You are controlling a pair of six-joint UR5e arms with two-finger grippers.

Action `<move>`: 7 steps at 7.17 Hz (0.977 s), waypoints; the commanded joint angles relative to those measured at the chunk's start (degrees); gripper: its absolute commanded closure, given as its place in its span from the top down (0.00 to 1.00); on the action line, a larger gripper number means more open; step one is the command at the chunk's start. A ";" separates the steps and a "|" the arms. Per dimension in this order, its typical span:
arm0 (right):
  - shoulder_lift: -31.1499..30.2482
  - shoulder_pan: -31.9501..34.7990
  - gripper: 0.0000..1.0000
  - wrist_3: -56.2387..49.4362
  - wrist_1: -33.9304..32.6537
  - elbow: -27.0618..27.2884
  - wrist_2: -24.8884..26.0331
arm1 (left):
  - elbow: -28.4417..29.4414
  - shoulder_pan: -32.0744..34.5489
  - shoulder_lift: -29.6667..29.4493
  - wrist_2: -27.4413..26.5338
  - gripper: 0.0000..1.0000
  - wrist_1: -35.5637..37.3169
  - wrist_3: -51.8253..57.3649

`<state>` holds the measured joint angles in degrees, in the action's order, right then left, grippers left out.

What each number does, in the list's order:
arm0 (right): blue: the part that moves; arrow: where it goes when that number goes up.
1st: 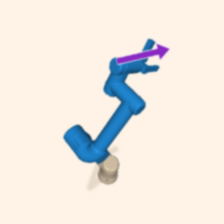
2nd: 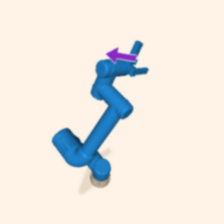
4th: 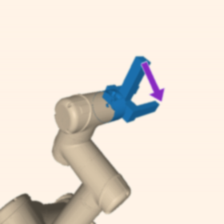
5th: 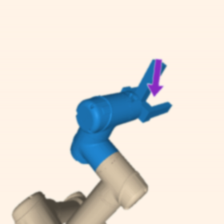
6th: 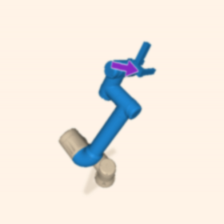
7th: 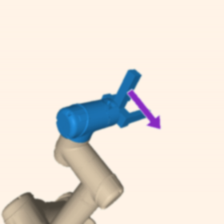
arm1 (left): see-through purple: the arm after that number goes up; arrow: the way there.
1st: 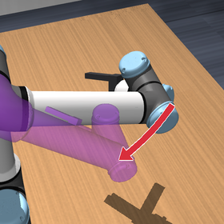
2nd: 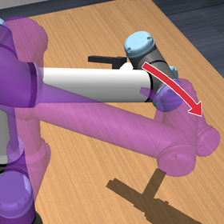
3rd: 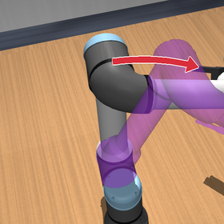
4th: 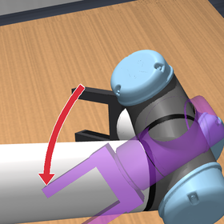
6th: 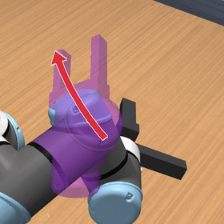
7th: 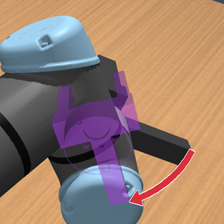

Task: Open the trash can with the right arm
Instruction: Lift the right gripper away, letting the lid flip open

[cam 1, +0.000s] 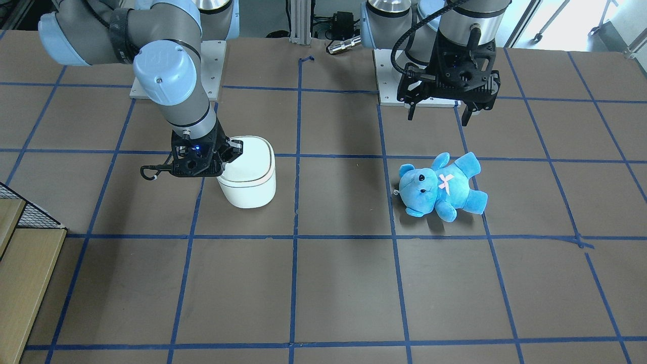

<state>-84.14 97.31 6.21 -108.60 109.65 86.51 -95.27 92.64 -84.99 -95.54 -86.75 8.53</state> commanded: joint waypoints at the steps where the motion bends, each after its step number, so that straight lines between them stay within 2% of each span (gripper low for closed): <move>1: -0.85 -0.02 0.00 1.43 0.23 -0.92 0.06 | 0.00 0.00 0.00 0.00 1.00 0.00 0.00; 2: -1.46 0.24 0.00 1.52 0.84 -1.97 0.14 | 0.00 0.00 0.00 0.00 1.00 0.00 0.00; 4: -2.86 0.33 0.36 1.61 1.72 -4.17 -0.55 | 0.00 0.00 0.00 0.00 1.00 0.00 0.00; 5: -3.40 0.24 0.61 1.61 2.85 -5.83 0.31 | 0.00 0.00 0.00 0.00 1.00 0.00 0.00; 6: -3.31 -0.19 0.82 1.52 5.91 -8.46 0.67 | 0.00 0.00 0.00 0.00 1.00 0.00 0.00; 7: -3.31 -0.37 0.91 1.26 9.07 -11.96 3.63 | 0.00 0.00 0.00 0.00 1.00 0.00 0.00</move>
<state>-87.38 97.24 7.70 -103.16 101.52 87.67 -95.27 92.64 -84.99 -95.54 -86.75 8.53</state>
